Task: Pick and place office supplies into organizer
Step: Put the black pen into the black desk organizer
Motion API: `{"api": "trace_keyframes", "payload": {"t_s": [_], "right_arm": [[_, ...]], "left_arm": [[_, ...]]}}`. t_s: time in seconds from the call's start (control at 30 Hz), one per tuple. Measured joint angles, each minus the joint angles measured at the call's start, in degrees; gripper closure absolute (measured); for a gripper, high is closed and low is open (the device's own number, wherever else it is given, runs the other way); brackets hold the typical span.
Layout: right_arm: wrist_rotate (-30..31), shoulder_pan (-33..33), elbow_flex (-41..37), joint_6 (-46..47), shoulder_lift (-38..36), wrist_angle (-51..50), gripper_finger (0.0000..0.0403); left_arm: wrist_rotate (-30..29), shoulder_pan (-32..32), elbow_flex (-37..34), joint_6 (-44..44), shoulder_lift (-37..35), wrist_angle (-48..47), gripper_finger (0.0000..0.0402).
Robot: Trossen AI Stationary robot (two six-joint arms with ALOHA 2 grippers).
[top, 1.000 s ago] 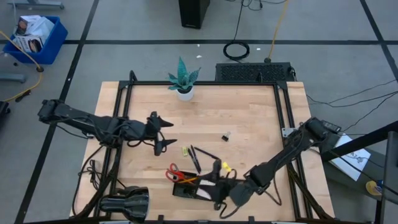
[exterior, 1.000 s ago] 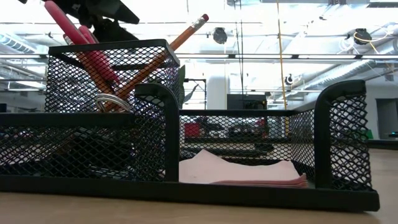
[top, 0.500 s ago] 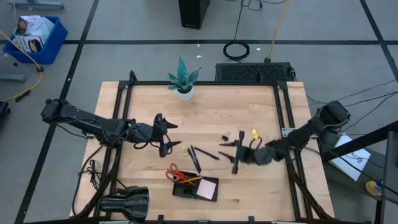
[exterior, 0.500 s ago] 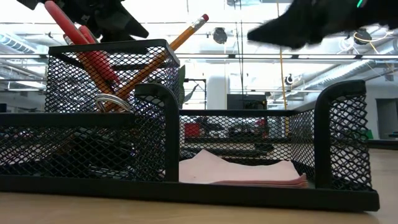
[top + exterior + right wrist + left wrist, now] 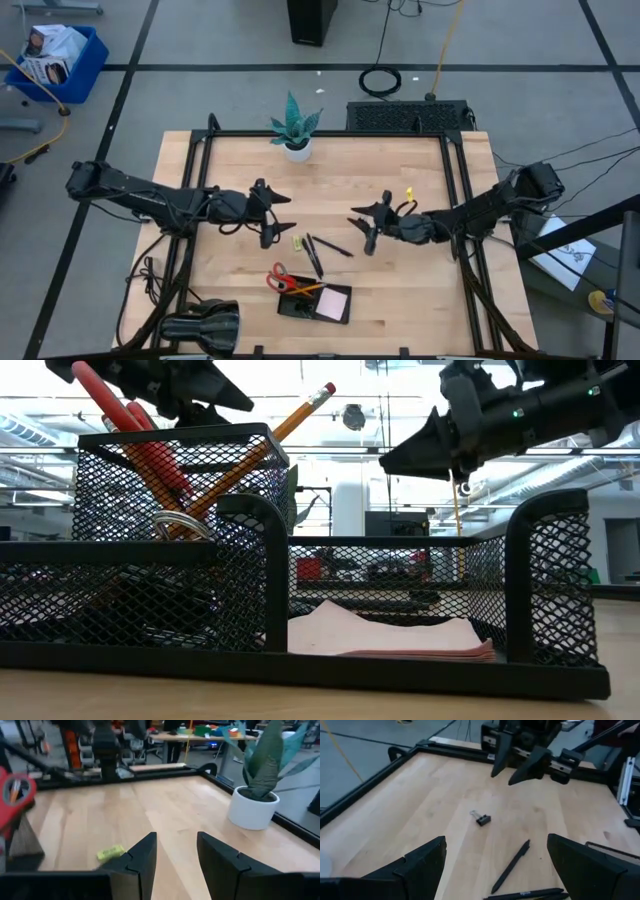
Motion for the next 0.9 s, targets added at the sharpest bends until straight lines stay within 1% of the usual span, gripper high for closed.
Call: {"api": "trace_keyframes", "payload": {"t_s": [0.2,0.23,0.37,0.4,0.47,0.53,0.67,0.77,0.9], "right_arm": [[-0.1,0.0,0.0,-0.3,0.0,-4.9,0.0273],[-0.9,0.0,0.0,0.3,0.0,-6.8,0.0274],[-8.0,0.1,-0.1,1.6,0.1,-15.2,0.0274],[-9.1,0.1,-0.1,2.6,0.3,-16.1,0.0275],[-9.2,0.3,-0.1,3.4,0.7,-16.3,0.0275],[-9.2,1.0,-0.1,3.4,0.8,-15.8,0.0274],[-9.0,3.7,-0.1,3.2,3.7,-11.3,0.0271],[-8.9,5.4,0.1,3.4,8.8,-3.6,0.0267],[-5.2,7.1,-0.1,4.1,14.6,-0.5,0.0257]], "left_arm": [[3.3,0.2,0.0,0.9,0.0,-3.6,0.0053],[3.6,0.5,0.0,0.5,0.0,-3.8,0.0053],[4.1,0.8,0.0,1.1,-0.2,-5.3,0.0053],[4.1,0.7,0.0,1.2,-0.2,-5.2,0.0052],[4.1,0.8,0.0,1.2,-0.3,-5.2,0.0052],[4.1,0.8,0.0,2.2,-0.3,-5.2,0.0052],[3.8,0.8,0.0,3.9,-0.3,-5.2,0.0053],[2.8,0.9,0.0,3.5,-0.3,-5.1,0.0053],[3.3,0.9,0.0,3.6,-0.3,-5.2,0.0053]]}}
